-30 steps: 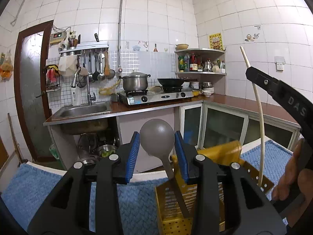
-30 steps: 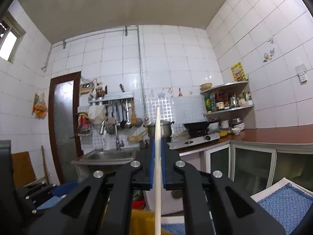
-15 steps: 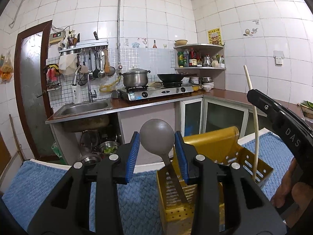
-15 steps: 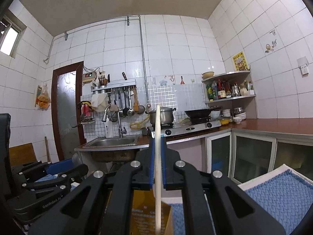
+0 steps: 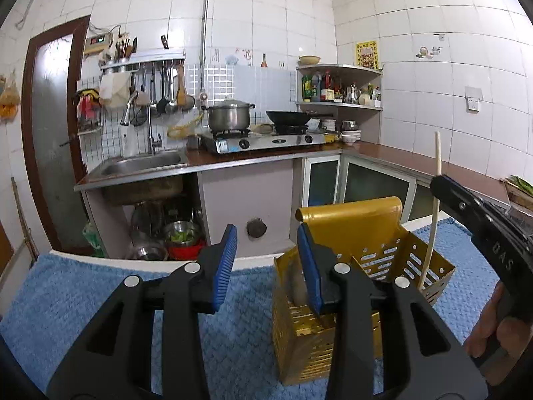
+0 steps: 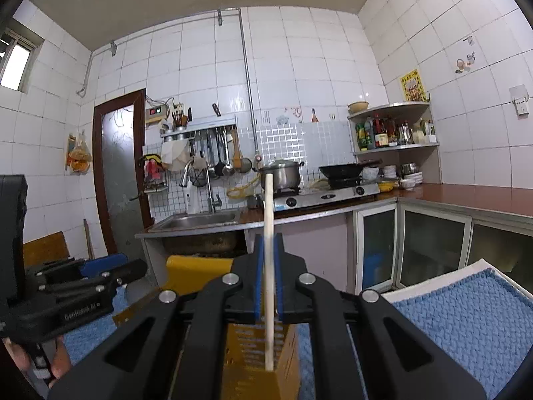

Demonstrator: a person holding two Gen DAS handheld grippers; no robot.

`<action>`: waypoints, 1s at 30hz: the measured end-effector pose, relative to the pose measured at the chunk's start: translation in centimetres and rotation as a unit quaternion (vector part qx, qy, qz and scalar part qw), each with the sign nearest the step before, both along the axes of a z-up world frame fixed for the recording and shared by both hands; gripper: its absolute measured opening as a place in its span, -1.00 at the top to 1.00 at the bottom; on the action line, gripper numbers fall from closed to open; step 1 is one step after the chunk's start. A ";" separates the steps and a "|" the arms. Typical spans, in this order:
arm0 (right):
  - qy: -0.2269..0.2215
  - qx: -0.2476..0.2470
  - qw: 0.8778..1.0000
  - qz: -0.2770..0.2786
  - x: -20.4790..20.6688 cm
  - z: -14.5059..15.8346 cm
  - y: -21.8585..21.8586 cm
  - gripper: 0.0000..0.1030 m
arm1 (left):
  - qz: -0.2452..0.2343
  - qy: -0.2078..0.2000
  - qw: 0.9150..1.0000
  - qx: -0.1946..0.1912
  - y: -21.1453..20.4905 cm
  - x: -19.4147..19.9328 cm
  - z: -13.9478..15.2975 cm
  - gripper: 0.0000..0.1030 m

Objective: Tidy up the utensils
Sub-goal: 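Lower the chopstick into the yellow caddy and open the right tool while the left tool drops the ladle in, then move both open tools back toward the remaining chopsticks on the towel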

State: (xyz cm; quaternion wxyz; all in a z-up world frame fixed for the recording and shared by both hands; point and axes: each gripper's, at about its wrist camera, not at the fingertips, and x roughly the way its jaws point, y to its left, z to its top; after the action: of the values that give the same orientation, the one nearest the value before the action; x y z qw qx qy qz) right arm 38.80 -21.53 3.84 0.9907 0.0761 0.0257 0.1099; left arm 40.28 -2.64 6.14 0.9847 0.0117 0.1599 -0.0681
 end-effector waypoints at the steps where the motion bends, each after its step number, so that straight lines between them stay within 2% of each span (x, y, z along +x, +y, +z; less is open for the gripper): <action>1: 0.003 0.000 1.000 0.001 -0.1 -0.1 0.0 0.88 | -0.002 0.004 1.000 0.000 0.0 -0.1 0.0 0.28; 4: 0.025 0.002 1.000 0.009 -0.2 -0.1 -0.4 0.86 | -0.007 0.013 1.000 0.000 -0.3 -0.6 0.3 0.06; 6: 0.041 0.002 0.999 0.014 -0.3 0.0 -0.6 0.86 | -0.005 0.015 1.000 0.002 -0.4 -1.2 0.6 -0.22; 7: 0.048 0.002 0.999 0.017 -0.4 0.2 -0.7 0.79 | -0.005 0.017 1.000 0.003 -0.4 -1.5 0.8 -0.25; 8: 0.056 0.000 0.998 0.016 -0.6 0.3 -0.8 0.67 | -0.007 0.022 1.000 0.002 -0.4 -2.0 1.0 -0.31; 9: 0.060 -0.001 0.998 0.015 -0.8 0.3 -0.9 0.28 | -0.006 0.025 1.000 0.001 -0.5 -2.3 1.1 -0.38; 10: 0.064 0.000 0.998 0.009 -1.2 0.3 -1.1 0.09 | -0.005 0.029 1.000 0.000 -0.4 -2.7 1.2 -0.42; 11: 0.065 -0.002 0.998 0.004 -1.6 0.4 -1.3 -0.01 | -0.004 0.036 0.999 -0.001 -0.3 -3.2 1.3 -0.48; 13: 0.065 -0.008 0.998 -0.003 -2.5 0.5 -1.6 -0.01 | -0.001 0.042 0.999 -0.004 -0.1 -4.3 1.4 -0.54; 15: 0.071 -0.011 0.997 -0.008 -3.2 0.4 -2.0 -0.01 | 0.000 0.048 0.999 -0.008 0.2 -5.7 1.4 -0.69; 19: 0.103 -0.015 0.995 -0.013 -5.0 0.0 -3.2 -0.01 | 0.004 0.055 0.998 -0.010 0.4 -8.1 1.3 -0.79; 21: 0.117 -0.016 0.993 -0.016 -5.7 -0.1 -3.7 -0.01 | 0.011 0.060 0.998 -0.009 0.5 -9.4 1.1 -0.90; 30: 0.176 -0.040 0.983 -0.025 -9.8 -2.0 -5.3 -0.04 | 0.031 0.105 0.994 -0.016 1.0 -12.9 -0.7 -0.90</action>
State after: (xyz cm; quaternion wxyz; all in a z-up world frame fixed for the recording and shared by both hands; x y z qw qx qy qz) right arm 28.98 -26.82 1.84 0.9753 0.0554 0.2026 0.0683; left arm 27.34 -1.59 5.43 0.9642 -0.0161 0.2615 -0.0406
